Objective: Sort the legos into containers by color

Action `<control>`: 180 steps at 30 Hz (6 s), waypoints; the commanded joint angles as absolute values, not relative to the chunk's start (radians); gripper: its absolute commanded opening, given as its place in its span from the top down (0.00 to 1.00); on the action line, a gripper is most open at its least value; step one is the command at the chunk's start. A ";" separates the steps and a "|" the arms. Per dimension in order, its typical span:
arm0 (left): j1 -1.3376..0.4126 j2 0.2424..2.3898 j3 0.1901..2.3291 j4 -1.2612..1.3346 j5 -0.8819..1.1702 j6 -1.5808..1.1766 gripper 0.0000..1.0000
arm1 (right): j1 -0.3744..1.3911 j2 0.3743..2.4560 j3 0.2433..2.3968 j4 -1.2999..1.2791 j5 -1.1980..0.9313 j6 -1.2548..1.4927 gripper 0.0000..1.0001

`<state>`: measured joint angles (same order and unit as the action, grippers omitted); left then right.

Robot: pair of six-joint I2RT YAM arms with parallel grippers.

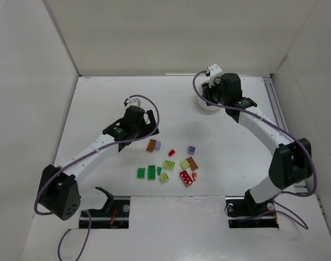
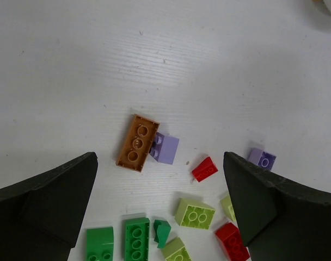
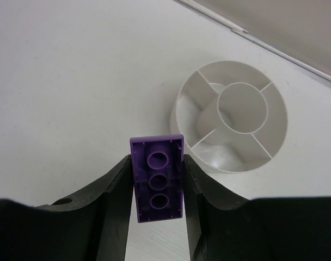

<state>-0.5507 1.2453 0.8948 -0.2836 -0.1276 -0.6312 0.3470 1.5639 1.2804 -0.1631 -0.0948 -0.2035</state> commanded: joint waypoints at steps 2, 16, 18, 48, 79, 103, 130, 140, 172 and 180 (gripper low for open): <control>-0.557 1.304 0.989 -0.249 -0.116 -0.548 0.00 | 0.336 1.591 1.350 -0.066 0.057 -0.140 0.84; -0.538 1.416 1.014 -0.258 -0.110 -0.558 0.00 | 0.288 1.859 1.551 0.041 0.001 -0.108 0.80; -0.538 1.416 1.000 -0.241 -0.110 -0.568 0.00 | 0.288 1.881 1.560 0.041 0.055 -0.089 0.80; -0.538 1.443 0.962 -0.232 -0.060 -0.595 0.00 | 0.341 1.850 1.500 0.041 0.187 -0.029 0.35; -0.707 1.623 1.022 -0.327 -0.262 -0.649 0.50 | 0.322 1.312 0.968 -0.015 0.112 -0.009 0.35; -0.718 1.639 1.348 -0.230 -0.115 -0.453 1.00 | 0.233 1.070 0.856 -0.083 0.167 0.069 0.35; -0.635 2.391 2.292 0.063 0.241 -0.524 0.91 | 0.110 0.742 0.742 -0.290 0.353 0.098 0.00; -0.635 2.442 2.272 0.110 0.204 -0.545 0.90 | 0.110 0.761 0.753 -0.319 0.353 0.098 0.00; -0.635 2.019 1.971 0.049 0.201 -0.416 0.00 | 0.312 0.889 0.785 -0.204 -0.040 -0.083 0.00; -0.624 1.458 1.278 0.091 -0.020 -0.459 0.00 | 0.679 1.228 0.857 -0.186 0.164 0.109 0.00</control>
